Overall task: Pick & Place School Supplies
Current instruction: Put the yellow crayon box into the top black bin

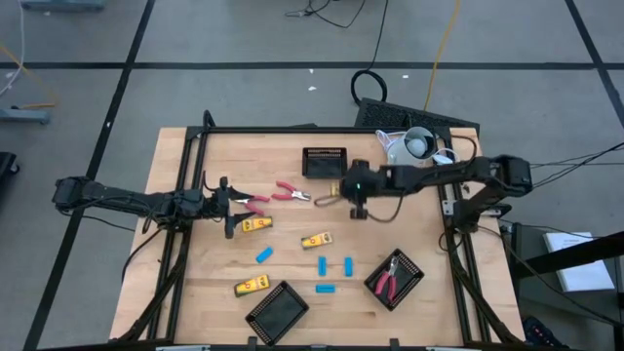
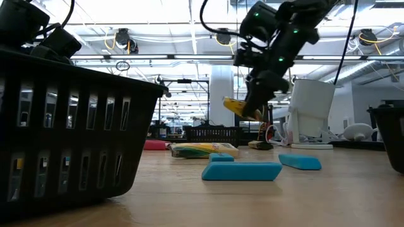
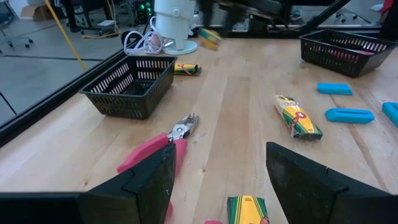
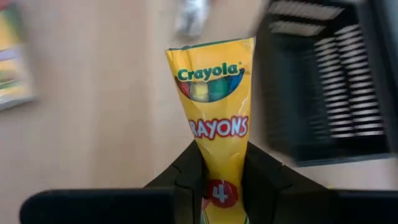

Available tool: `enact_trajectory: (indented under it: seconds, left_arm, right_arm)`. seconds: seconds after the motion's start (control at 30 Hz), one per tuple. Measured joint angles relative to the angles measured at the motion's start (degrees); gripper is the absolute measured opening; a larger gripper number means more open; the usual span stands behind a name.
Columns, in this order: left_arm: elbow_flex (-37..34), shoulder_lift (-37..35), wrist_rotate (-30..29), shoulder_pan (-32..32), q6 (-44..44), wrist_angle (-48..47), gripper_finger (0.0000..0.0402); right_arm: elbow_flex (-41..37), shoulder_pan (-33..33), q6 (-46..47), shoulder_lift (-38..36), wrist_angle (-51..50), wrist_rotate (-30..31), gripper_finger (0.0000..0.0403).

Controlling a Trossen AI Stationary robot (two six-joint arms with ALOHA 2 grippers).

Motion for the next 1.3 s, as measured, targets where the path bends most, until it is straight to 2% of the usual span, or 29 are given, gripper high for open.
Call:
enact_trajectory:
  seconds: [0.23, 0.43, 0.6, 0.9, 1.3]
  left_arm:
    - [0.0, 0.0, 0.0, 0.0, 1.0, 0.4, 0.0250]
    - [0.0, 0.0, 0.0, 0.0, 2.2, 1.6, 0.0250]
    - [0.0, 0.0, 0.0, 0.1, 2.3, 1.6, 0.0250]
    - [0.0, 0.0, 0.1, 0.1, 1.8, 1.4, 0.0250]
    - [0.0, 0.0, 0.1, 0.1, 1.6, 1.4, 0.0250]
  right_arm:
    - [3.0, -8.2, -3.0, 0.1, 2.4, -7.6, 0.0064]
    - [9.9, -12.1, -5.7, 6.7, 2.9, -12.3, 0.0064]
    - [17.5, -13.0, -8.1, 14.4, 1.4, -13.4, 0.0064]
    - [30.1, -14.9, -9.7, 24.9, -10.6, -14.8, 0.0064]
    - [31.7, -17.6, -9.1, 26.1, -17.5, -14.8, 0.0064]
